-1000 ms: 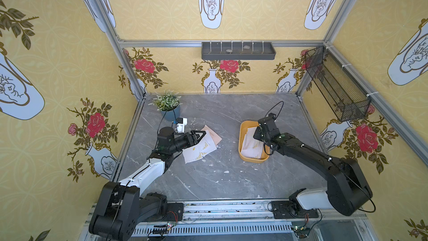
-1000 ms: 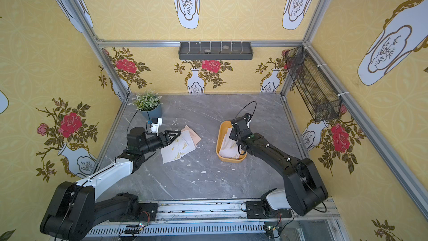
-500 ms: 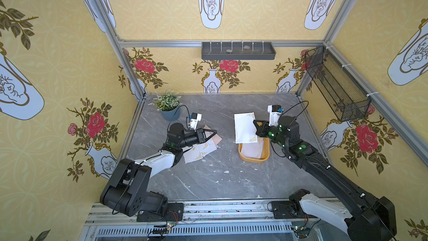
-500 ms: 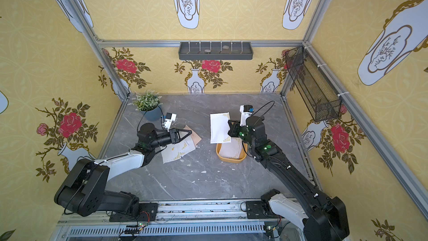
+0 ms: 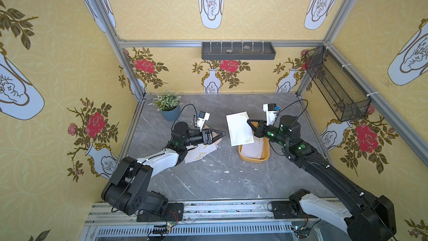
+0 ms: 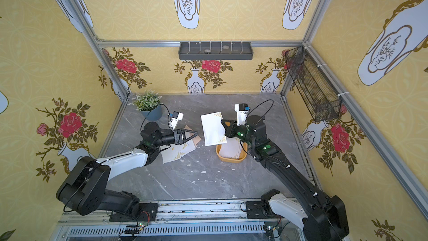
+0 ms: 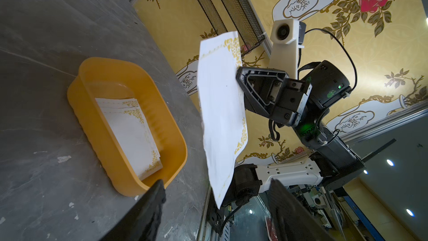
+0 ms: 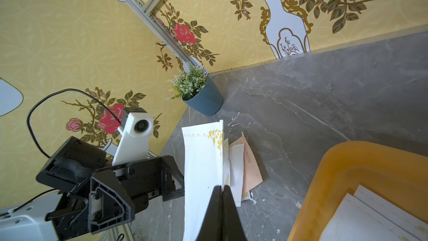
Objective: Take out the stationery paper from the storage box
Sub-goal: Pick up the stationery paper from the storage box.
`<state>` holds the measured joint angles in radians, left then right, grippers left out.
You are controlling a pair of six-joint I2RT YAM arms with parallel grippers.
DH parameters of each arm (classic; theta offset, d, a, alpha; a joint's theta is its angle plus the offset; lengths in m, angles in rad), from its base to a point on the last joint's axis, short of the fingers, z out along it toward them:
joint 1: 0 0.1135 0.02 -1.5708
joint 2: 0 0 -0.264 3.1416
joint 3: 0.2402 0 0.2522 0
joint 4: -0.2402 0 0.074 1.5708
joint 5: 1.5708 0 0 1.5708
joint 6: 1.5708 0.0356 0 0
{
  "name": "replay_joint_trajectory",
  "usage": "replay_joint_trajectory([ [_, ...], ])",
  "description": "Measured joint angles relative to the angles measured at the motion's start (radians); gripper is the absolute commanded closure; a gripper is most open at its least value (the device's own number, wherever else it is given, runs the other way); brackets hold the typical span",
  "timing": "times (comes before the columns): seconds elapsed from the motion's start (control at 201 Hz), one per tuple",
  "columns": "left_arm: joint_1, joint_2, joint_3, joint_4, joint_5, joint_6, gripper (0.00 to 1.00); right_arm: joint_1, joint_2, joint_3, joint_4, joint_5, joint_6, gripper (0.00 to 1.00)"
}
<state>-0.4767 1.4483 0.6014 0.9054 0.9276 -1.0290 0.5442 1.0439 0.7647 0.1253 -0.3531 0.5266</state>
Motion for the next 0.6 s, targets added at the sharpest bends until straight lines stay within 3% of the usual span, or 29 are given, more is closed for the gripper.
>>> replay_joint_trajectory([
  [0.164,-0.014,0.039,0.026,0.000,0.008,0.000,0.34,0.014,0.030,0.001,0.026,-0.021,0.008,1.00],
  [0.314,-0.027,0.062,0.050,0.000,0.008,0.000,0.49,0.024,0.072,0.006,0.063,-0.040,0.023,1.00],
  [0.373,-0.033,0.068,0.056,0.000,0.008,-0.001,0.59,0.027,0.081,0.006,0.065,-0.046,0.023,1.00],
  [0.493,-0.044,0.079,0.066,0.000,0.011,0.000,0.92,0.030,0.089,-0.001,0.094,-0.056,0.027,1.00],
  [0.543,-0.047,0.082,0.068,0.000,0.011,0.001,1.00,0.030,0.092,-0.003,0.100,-0.057,0.031,1.00],
  [0.597,-0.048,0.084,0.069,0.001,0.010,0.004,1.00,0.030,0.093,-0.004,0.111,-0.059,0.031,1.00],
])
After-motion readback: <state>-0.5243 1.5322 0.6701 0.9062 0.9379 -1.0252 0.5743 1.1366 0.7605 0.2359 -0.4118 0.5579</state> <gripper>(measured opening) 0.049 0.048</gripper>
